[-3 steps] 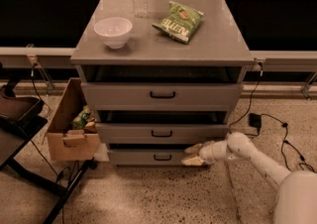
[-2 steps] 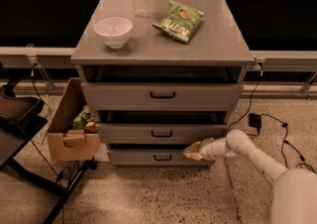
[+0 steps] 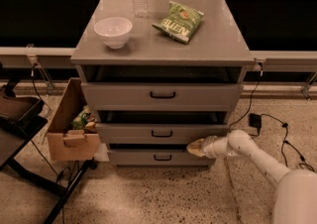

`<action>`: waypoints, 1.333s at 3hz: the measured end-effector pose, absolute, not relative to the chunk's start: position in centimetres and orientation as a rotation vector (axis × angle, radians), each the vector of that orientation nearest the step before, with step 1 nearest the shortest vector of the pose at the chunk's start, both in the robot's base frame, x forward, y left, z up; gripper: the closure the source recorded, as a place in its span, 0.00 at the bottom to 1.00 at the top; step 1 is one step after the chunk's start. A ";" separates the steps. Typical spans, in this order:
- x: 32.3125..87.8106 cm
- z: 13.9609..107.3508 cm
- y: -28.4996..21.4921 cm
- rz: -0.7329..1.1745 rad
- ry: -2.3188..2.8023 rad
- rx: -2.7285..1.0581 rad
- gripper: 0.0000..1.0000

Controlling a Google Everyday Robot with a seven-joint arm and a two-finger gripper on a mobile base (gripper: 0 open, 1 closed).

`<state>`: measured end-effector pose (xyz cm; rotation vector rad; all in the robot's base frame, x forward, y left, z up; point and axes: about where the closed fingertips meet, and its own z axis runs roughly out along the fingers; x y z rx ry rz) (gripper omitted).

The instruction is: Close middle drawer

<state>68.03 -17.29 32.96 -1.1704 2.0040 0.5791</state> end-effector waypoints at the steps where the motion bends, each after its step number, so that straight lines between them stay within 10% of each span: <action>1: 69.7 32.7 -17.7 0.560 2.038 -1.146 1.00; 4: 65.0 39.0 -23.3 0.370 1.999 -1.170 1.00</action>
Offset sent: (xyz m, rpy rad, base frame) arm 0.0825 -0.0268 0.0180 -0.0707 0.0030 -0.0821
